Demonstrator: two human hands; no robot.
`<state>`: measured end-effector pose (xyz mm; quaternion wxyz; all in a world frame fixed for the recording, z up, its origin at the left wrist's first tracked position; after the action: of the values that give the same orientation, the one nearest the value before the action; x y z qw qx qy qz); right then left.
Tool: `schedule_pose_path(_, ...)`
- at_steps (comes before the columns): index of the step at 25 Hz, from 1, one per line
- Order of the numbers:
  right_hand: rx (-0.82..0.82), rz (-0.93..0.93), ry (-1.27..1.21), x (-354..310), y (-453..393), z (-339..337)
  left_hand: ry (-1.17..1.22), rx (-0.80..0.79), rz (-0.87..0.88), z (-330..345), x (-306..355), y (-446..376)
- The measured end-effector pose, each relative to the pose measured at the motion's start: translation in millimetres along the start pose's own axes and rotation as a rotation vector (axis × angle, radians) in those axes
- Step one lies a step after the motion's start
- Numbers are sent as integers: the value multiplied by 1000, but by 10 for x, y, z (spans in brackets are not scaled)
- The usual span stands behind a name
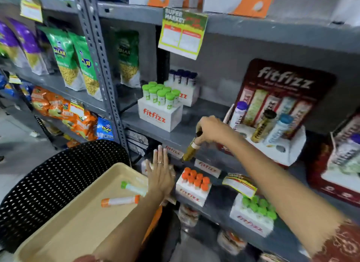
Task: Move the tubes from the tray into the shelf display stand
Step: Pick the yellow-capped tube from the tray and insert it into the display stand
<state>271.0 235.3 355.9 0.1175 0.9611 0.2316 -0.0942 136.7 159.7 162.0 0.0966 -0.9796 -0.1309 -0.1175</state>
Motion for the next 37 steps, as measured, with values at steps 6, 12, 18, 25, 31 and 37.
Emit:
schedule_pose_path(6, 34, 167, -146, 855, 688, -727, 50, 41, 358, -158, 1212, -21)
schedule_pose_path(12, 145, 357, -205, 1722, 1381, -1216, 109, 22, 607, -108, 2391, 190)
schedule_pose_path(18, 170, 476, -247, 2384, 1872, -1411, 174, -79, 830, 208, 3230, 432)
schedule_pose_path(25, 179, 579, -207, 2830, 2070, -1437, 129, -275, 781, 522, 3567, 408)
schedule_pose_path(31, 346, 519, -49, 3044, 2074, -1281, 76, -362, 748, 582, 3658, 276)
schedule_pose_path(37, 441, 554, -96, 3381, 2016, -1228, 19, -371, 742, 612, 3650, 258)
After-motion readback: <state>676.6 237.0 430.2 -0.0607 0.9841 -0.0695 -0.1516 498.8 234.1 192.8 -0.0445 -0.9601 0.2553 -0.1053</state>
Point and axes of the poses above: each hand's wrist, its own y-axis away from the middle knuckle, its own z-axis out of the palm, x = y × z, the point moved 2 cm from there along -y, towards the middle knuckle, and after that the axes turned 2 degrees about z, right-handed, at the moved point
